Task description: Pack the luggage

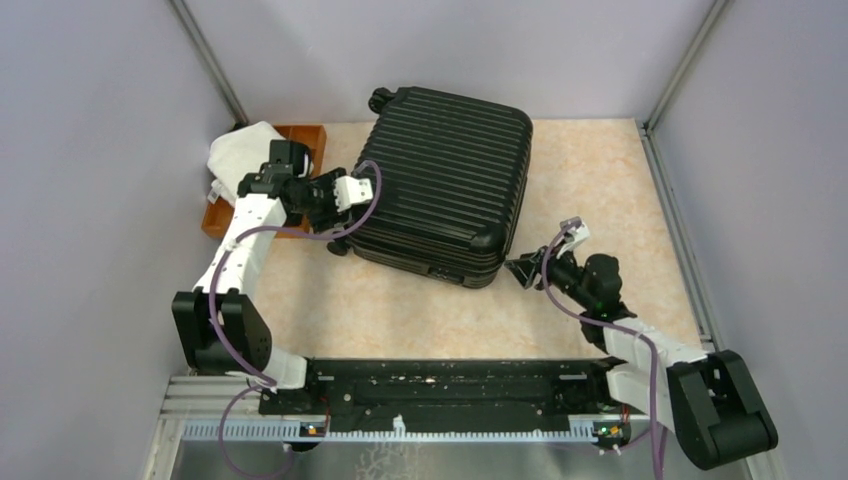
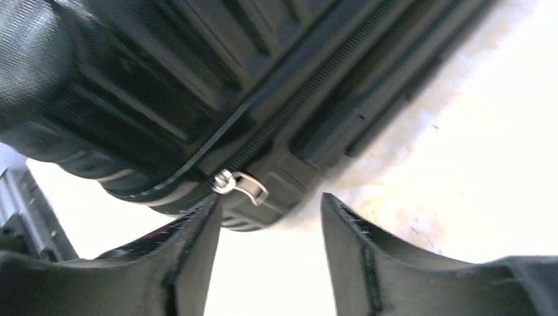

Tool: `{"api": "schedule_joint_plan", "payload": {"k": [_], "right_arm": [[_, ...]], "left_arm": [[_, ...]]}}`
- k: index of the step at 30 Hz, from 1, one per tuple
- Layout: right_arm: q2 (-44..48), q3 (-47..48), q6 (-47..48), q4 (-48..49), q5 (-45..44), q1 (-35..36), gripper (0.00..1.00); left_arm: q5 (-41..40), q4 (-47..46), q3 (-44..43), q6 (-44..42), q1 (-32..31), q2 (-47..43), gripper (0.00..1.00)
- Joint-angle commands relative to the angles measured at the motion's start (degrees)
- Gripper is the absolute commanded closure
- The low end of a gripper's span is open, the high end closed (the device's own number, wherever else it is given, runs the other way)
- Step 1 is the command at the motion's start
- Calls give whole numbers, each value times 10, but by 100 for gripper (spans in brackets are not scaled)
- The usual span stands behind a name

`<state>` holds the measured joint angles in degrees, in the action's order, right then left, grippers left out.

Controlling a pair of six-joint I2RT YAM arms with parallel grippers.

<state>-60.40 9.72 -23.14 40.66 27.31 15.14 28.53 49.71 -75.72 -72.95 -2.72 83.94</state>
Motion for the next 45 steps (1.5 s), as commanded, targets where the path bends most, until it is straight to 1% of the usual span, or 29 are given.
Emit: {"api": "schedule_joint_plan", "payload": {"k": [1, 3, 5, 6, 9, 12, 14, 17, 22, 24, 26, 28, 30, 33, 35, 38, 39, 40, 42, 43, 45], "right_arm": [[56, -38, -2, -17, -107, -3, 38], [74, -25, -5, -58, -120, -4, 31], [82, -14, -4, -86, -123, -4, 26], [82, -13, -3, -87, -118, -4, 26], [63, -13, 1, -53, -83, -4, 30], [16, -7, 6, -6, -40, -4, 31], [-10, 0, 8, 27, -16, -4, 34], [-42, 24, 30, 46, 13, -6, 38], [-92, 77, 52, 53, 65, -32, 42], [-119, 96, 54, 60, 100, -43, 42], [-154, 110, 35, 81, 148, -61, 43], [-195, 113, 2, 134, 198, -74, 43], [-229, 106, -30, 216, 237, -80, 43], [-277, 101, -84, 340, 290, -83, 37], [-317, 107, -136, 430, 324, -87, 33], [-394, 122, -242, 574, 372, -107, 29], [-409, 134, -259, 579, 384, -113, 27], [-418, 137, -262, 579, 387, -119, 22], [-417, 130, -255, 579, 381, -125, 20], [-416, 128, -251, 579, 381, -125, 21], [-423, 132, -256, 580, 383, -125, 27]], "left_arm": [[12, -130, -46, 84, -3, 14, 71], [6, -141, -55, 105, -3, 19, 75], [7, -145, -63, 123, -2, 21, 79], [11, -144, -65, 126, -2, 20, 81], [10, -151, -58, 133, -2, 18, 82], [-7, -153, -54, 135, -2, 20, 82], [-15, -155, -51, 135, -1, 20, 83], [-18, -162, -45, 136, 0, 16, 83], [-19, -164, -43, 141, 0, 10, 85], [-19, -161, -41, 140, 0, 8, 85], [-21, -161, -38, 136, 0, 6, 85], [-22, -161, -35, 133, 0, 5, 85], [-22, -160, -33, 130, 0, 2, 85], [-25, -156, -33, 127, 1, 2, 85], [-24, -151, -36, 125, 2, 3, 85], [-20, -142, -39, 123, 6, 2, 85], [-20, -142, -38, 122, 6, 1, 85], [-21, -142, -36, 121, 7, 0, 85], [-20, -141, -33, 118, 8, -1, 86], [-21, -141, -32, 117, 9, -2, 86], [-23, -142, -29, 115, 9, -4, 86]]}}
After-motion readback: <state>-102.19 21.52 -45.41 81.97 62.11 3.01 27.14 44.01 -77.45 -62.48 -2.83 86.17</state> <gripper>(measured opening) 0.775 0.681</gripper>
